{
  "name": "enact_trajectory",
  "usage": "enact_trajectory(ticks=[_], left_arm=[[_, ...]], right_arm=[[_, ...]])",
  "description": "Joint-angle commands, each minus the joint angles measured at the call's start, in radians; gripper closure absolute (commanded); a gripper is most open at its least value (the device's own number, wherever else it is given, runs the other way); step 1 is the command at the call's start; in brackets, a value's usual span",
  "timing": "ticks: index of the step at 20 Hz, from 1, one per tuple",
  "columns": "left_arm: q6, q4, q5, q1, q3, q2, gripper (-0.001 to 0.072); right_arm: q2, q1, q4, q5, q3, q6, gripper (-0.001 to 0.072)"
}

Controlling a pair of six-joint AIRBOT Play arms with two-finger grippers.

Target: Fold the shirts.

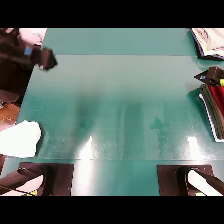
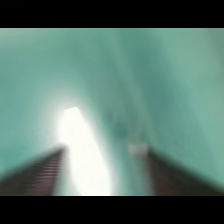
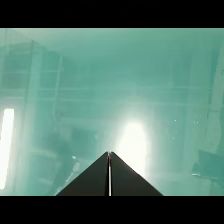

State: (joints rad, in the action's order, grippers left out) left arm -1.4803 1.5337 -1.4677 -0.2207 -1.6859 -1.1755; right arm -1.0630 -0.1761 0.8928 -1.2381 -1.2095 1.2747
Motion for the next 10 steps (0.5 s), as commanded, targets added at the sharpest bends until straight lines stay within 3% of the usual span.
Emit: enact_trajectory(ticks=[1, 6, 10], left_arm=[[-0.103, 0.184, -0.237, 0.082, 0.117, 0.043, 0.0018], [-0.175, 0.444, -0.215, 0.115, 0.454, 0.045, 0.0017], [-0.197, 0.454, -0.187, 0.177, 0.687, 0.045, 0.0017]], right_arm=[[0.000, 0.001, 0.000, -0.003, 0.000, 0.000, 0.0696], [0.000, 0.001, 0.001, -0.018, 0.000, -0.004, 0.0696], [0.000, 0.001, 0.001, -0.030, 0.000, -0.038, 0.0696]])
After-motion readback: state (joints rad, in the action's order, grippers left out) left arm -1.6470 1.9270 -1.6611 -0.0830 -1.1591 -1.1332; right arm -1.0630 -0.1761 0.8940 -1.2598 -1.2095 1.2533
